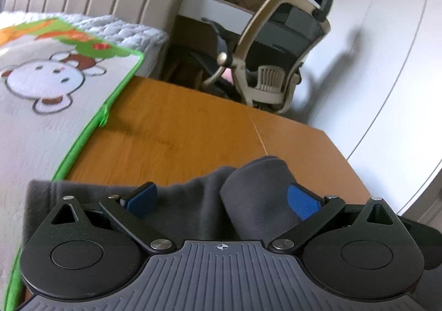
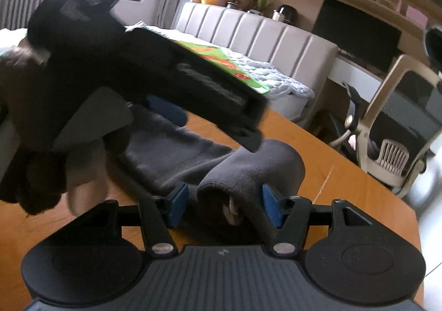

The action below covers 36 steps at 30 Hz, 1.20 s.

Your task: Fold clothes

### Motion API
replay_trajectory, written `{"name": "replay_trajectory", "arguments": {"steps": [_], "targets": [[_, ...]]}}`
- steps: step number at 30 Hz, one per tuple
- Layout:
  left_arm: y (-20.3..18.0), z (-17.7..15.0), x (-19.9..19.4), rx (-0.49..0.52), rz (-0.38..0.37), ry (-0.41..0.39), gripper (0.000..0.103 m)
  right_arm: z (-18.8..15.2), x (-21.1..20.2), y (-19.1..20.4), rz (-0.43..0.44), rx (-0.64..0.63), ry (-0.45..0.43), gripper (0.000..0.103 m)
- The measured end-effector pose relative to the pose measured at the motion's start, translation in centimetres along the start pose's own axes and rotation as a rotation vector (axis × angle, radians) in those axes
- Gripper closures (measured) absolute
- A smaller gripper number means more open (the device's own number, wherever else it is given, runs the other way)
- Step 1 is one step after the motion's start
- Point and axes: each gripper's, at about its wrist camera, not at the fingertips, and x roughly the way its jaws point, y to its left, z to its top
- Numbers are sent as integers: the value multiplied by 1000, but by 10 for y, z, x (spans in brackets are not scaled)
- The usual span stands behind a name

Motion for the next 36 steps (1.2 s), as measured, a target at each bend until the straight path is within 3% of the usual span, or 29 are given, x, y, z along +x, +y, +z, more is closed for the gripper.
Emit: {"name": "replay_trajectory", "arguments": {"steps": [6,9,20,22,27,31,36], "targets": [[11,-9,8,-11,39,29,0,-2,-8,-17,60,105,-31,42],[19,-10,6,-15,61,27,0,-9,-13,-42,108,288,-68,19],[22,-11,7,-21,69,35,0,-29,24,-69,155,641,-27,21],[21,-10,8,-22,79,39,0,-28,22,-68,157,622,-31,35],[8,-7,16,-27,62,55,0,-29,12,-77,159,580,-15,52],[-15,-7,23,3,17,66,0,-34,-3,-92,113,561,0,55],[-20,-4,18,5,-2,56,0,-32,-18,-100,-25,446,16,56]]}}
